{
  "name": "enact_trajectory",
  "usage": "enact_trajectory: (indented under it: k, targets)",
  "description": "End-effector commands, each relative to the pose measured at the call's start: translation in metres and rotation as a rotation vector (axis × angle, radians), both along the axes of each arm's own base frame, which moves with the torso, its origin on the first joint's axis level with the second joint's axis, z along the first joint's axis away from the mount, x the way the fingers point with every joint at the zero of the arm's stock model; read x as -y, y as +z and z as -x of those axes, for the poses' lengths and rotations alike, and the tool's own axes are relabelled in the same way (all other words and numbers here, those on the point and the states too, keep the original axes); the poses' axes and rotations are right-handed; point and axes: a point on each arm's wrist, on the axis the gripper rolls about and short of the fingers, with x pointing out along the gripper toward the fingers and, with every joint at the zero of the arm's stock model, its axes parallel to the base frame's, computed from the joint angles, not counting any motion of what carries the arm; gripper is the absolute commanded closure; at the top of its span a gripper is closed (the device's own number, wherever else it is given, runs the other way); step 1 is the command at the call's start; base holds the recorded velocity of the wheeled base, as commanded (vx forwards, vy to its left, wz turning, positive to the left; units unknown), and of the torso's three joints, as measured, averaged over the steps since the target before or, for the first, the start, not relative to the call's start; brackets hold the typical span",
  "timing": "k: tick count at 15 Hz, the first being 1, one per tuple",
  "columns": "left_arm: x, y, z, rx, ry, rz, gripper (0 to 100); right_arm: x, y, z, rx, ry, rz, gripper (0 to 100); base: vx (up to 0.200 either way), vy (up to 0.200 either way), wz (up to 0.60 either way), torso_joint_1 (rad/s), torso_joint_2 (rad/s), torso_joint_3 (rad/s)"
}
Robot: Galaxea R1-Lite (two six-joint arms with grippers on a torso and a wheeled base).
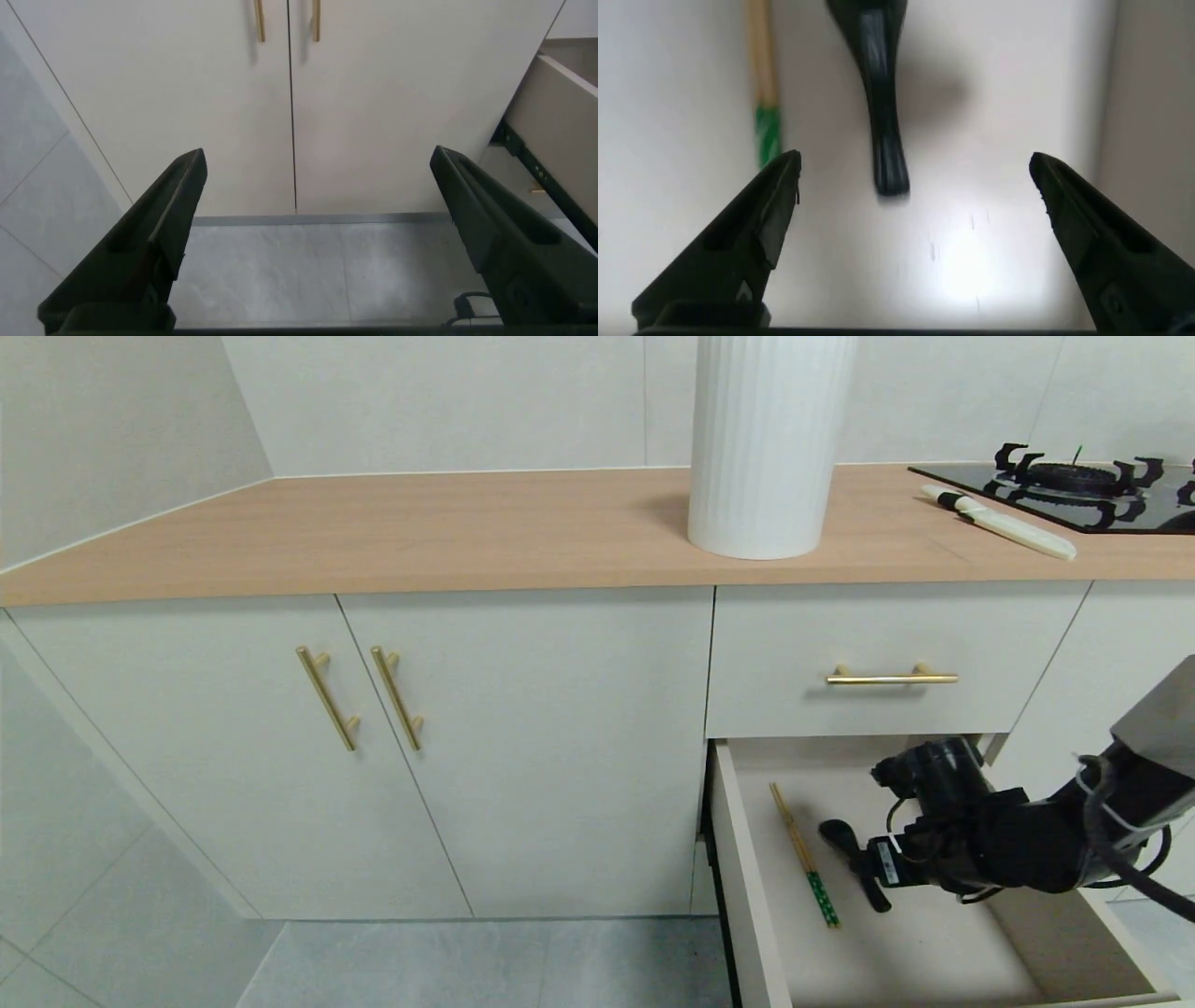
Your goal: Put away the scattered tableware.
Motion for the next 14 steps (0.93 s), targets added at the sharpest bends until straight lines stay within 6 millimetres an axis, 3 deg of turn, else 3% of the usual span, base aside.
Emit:
enact_trajectory:
  k: [1,6,10,14]
  targets:
    - [0.000,0.000,0.000,0.000,-0.001,0.000,0,-0.001,0.050,0.019,0.056,0.043,-0.055,0,0.000,0.000,0.00,0.000,0.00,0.000]
    - [0.000,0.000,0.000,0.000,-0.001,-0.001,0,0.005,0.111,0.051,0.103,0.066,-0.088,0,0.000,0.000,0.00,0.000,0.00,0.000]
    - [0.000,0.000,0.000,0.000,-0.001,0.000,0,0.008,0.138,0.073,0.137,0.090,-0.106,0,0.000,0.000,0.00,0.000,0.00,0.000]
    - [0.000,0.000,0.000,0.000,-0.001,-0.001,0,0.007,0.161,0.098,0.113,0.128,-0.107,0,-0.200,0.000,0.00,0.004,0.00,0.002]
